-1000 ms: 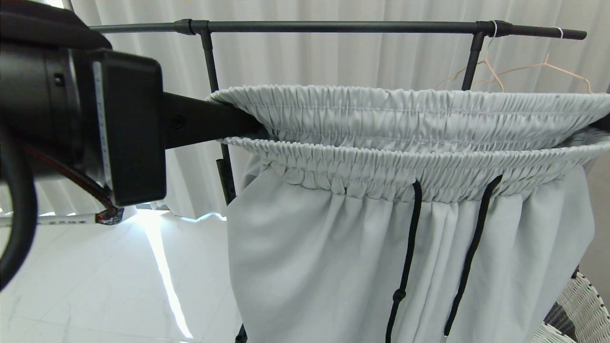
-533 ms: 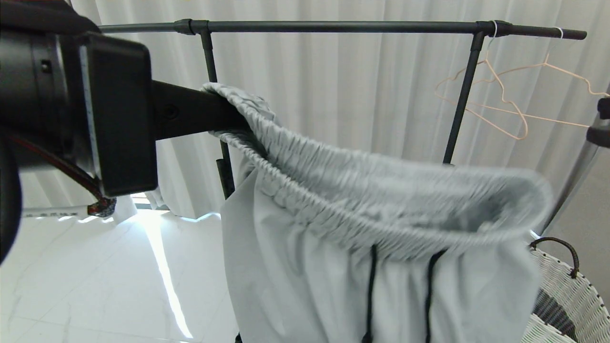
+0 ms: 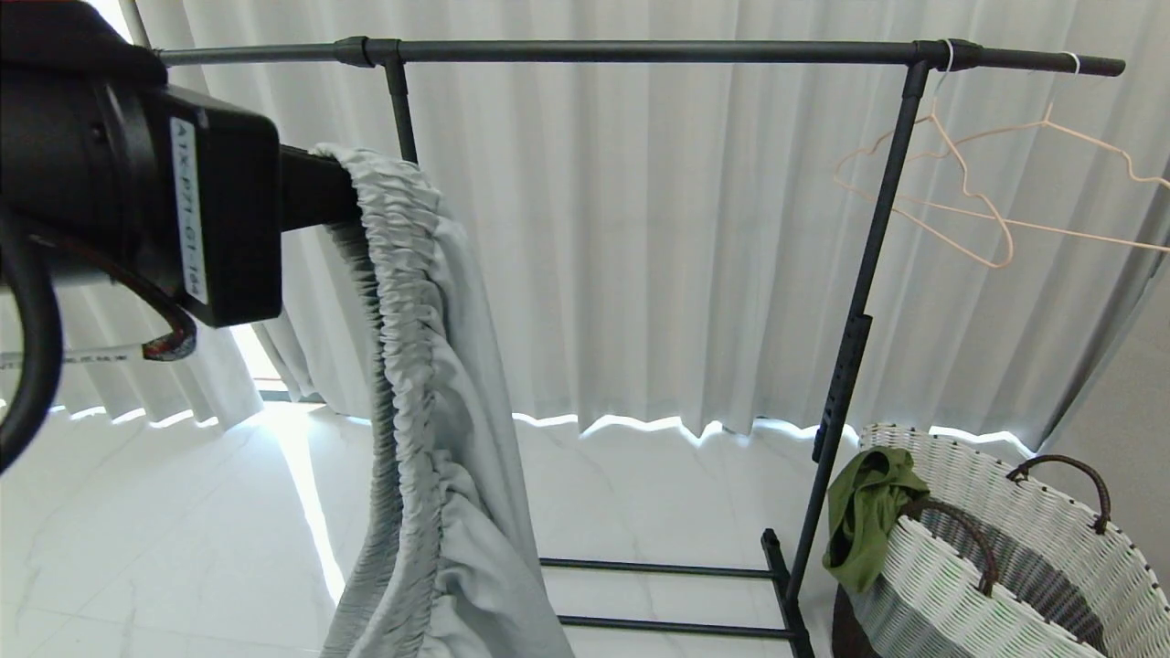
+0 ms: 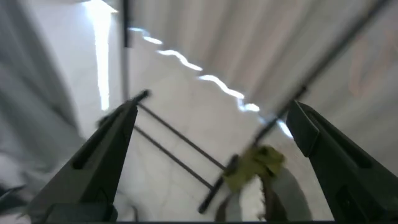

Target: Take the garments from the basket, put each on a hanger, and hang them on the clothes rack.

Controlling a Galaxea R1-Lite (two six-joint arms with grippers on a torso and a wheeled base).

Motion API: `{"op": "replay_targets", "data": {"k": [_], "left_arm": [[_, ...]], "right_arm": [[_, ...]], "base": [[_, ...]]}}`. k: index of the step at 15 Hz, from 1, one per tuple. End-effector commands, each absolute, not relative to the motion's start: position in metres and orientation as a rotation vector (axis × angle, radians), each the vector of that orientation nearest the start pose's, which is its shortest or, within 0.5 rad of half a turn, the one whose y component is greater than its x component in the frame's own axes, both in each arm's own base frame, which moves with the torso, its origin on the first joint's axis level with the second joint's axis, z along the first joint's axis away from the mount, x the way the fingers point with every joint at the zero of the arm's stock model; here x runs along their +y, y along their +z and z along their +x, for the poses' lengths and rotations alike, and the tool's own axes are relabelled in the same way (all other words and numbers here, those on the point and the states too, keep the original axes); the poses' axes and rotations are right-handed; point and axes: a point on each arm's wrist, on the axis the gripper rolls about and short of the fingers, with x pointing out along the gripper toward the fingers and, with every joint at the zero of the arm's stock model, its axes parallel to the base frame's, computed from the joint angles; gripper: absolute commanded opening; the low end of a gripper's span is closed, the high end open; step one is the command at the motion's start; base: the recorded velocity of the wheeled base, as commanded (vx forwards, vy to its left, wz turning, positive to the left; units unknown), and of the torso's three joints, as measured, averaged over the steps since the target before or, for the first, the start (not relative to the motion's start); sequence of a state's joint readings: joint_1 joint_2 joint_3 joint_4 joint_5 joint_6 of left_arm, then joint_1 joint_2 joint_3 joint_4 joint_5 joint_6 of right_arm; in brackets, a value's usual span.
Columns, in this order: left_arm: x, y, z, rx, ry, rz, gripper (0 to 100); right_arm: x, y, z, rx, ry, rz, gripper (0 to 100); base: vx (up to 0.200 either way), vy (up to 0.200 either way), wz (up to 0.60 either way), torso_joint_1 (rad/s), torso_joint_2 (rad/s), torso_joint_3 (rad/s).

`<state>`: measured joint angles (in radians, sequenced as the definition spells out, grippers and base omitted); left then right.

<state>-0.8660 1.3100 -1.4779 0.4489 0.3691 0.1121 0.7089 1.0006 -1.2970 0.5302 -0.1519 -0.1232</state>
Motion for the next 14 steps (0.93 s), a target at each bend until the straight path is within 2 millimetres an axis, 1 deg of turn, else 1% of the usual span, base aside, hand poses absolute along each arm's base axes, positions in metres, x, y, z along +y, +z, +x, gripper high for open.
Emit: {"op": "replay_targets", "data": {"k": [1, 2, 3, 5, 6, 9, 11, 14], "left_arm": [[-0.104, 0.366, 0.127, 0.189, -0.377, 0.322, 0], [-0.091, 0.364, 0.131, 0.201, -0.305, 0.332, 0], [-0.083, 0.362, 0.133, 0.21, -0.254, 0.33, 0], [-0.076, 0.361, 0.133, 0.215, -0.217, 0.324, 0], [-0.073, 0.361, 0.129, 0.21, -0.217, 0.322, 0], [-0.068, 0.356, 0.12, 0.212, -0.216, 0.322, 0], [-0.066, 0.355, 0.117, 0.211, -0.216, 0.323, 0], [-0.065, 0.355, 0.115, 0.208, -0.214, 0.322, 0]], "right_arm": [[0.033, 0.346, 0.074, 0.236, 0.283, -0.217, 100], [0.025, 0.342, 0.078, 0.289, 0.177, -0.233, 100], [0.019, 0.339, 0.081, 0.314, 0.103, -0.267, 100], [0.012, 0.331, 0.086, 0.342, 0.025, -0.321, 100], [0.007, 0.325, 0.086, 0.351, -0.022, -0.363, 100], [0.006, 0.317, 0.086, 0.338, -0.036, -0.406, 100], [0.006, 0.316, 0.087, 0.302, -0.037, -0.426, 100], [0.006, 0.316, 0.087, 0.293, -0.029, -0.417, 100]], "base": [[0.0, 0.0, 0.0, 0.0, 0.0, 0.0], [0.0, 0.0, 0.0, 0.0, 0.0, 0.0], [0.0, 0.0, 0.0, 0.0, 0.0, 0.0], [0.0, 0.0, 0.0, 0.0, 0.0, 0.0], [0.0, 0.0, 0.0, 0.0, 0.0, 0.0], [0.0, 0.0, 0.0, 0.0, 0.0, 0.0], [0.0, 0.0, 0.0, 0.0, 0.0, 0.0], [0.0, 0.0, 0.0, 0.0, 0.0, 0.0]]}}
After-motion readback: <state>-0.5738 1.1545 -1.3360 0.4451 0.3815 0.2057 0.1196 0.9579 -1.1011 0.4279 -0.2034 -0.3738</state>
